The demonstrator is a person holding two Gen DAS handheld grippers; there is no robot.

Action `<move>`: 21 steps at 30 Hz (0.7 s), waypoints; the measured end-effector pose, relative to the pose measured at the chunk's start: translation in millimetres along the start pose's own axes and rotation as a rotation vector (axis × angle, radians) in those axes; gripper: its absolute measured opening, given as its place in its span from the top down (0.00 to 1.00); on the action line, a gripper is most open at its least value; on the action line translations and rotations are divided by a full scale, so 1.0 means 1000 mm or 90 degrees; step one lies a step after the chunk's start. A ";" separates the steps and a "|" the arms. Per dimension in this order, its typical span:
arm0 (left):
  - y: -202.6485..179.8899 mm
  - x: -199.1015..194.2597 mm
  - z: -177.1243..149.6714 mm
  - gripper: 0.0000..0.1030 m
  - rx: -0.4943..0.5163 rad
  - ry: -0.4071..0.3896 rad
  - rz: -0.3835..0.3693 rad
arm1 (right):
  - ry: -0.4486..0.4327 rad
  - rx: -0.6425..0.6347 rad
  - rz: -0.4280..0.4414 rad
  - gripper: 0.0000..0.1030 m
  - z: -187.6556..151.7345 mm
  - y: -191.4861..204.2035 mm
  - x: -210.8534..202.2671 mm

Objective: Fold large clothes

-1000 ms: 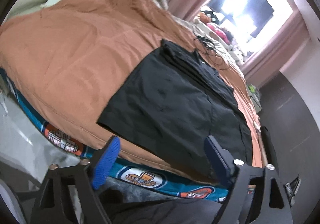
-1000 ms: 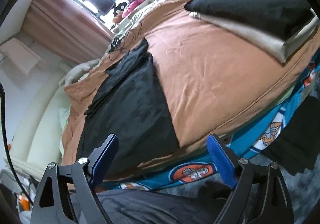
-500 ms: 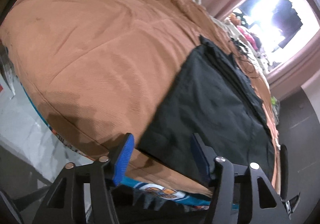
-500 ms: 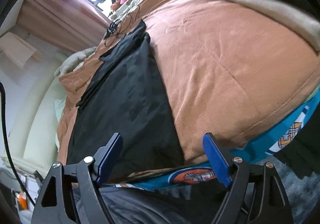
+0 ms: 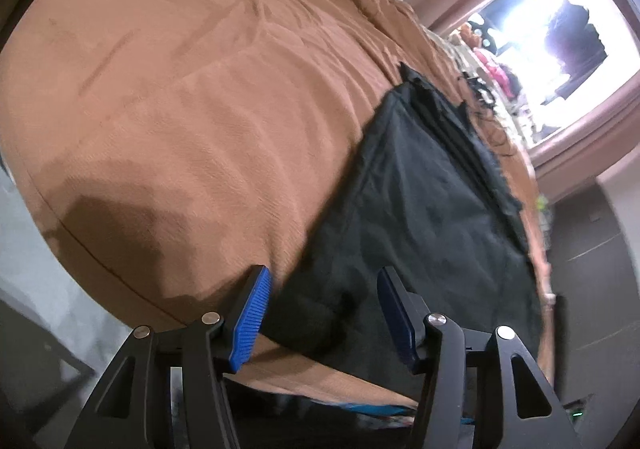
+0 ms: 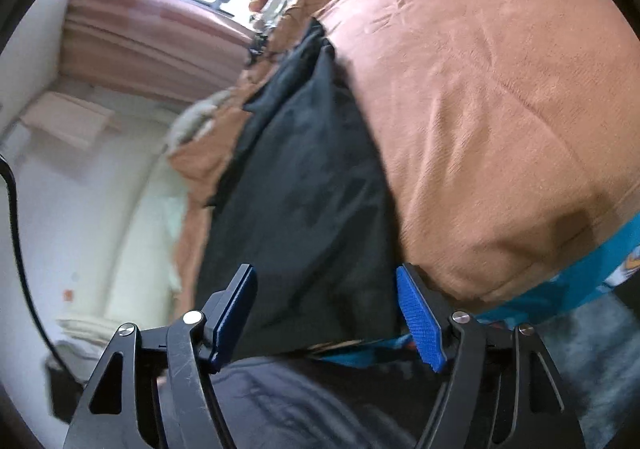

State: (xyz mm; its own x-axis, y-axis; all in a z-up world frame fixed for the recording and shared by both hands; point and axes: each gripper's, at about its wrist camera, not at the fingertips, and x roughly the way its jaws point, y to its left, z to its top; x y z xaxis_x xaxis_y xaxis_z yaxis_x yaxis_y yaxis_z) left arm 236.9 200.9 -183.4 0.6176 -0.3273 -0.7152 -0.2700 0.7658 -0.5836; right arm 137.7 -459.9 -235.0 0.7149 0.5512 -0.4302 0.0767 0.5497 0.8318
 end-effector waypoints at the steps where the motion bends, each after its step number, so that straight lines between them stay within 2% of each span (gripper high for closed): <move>1: 0.003 -0.002 -0.001 0.45 -0.013 0.005 -0.013 | 0.000 -0.001 0.012 0.30 -0.002 -0.001 -0.001; 8: 0.005 -0.005 -0.007 0.44 -0.060 0.016 -0.087 | 0.033 0.026 0.010 0.30 -0.013 -0.012 0.023; 12: -0.001 -0.002 -0.005 0.44 -0.060 0.013 -0.098 | 0.011 0.009 -0.001 0.30 -0.010 0.002 0.030; 13: -0.002 -0.001 -0.004 0.44 -0.060 0.011 -0.100 | -0.001 0.007 0.001 0.35 -0.008 0.005 0.029; 17: -0.002 0.001 0.001 0.45 -0.078 -0.010 -0.107 | -0.027 0.027 0.014 0.64 0.002 0.008 0.033; 19: -0.004 0.003 0.003 0.52 -0.071 -0.016 -0.092 | -0.024 0.036 0.011 0.69 0.007 0.008 0.041; 21: -0.003 0.007 0.002 0.52 -0.077 -0.013 -0.089 | -0.020 0.034 -0.003 0.73 0.008 0.009 0.046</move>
State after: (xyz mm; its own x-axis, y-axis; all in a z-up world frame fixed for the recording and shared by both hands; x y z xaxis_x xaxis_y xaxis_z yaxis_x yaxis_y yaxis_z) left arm 243.7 196.9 -185.8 0.6699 -0.4136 -0.6167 -0.2670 0.6408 -0.7198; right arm 176.7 -434.6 -244.5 0.7354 0.5283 -0.4244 0.1170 0.5179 0.8474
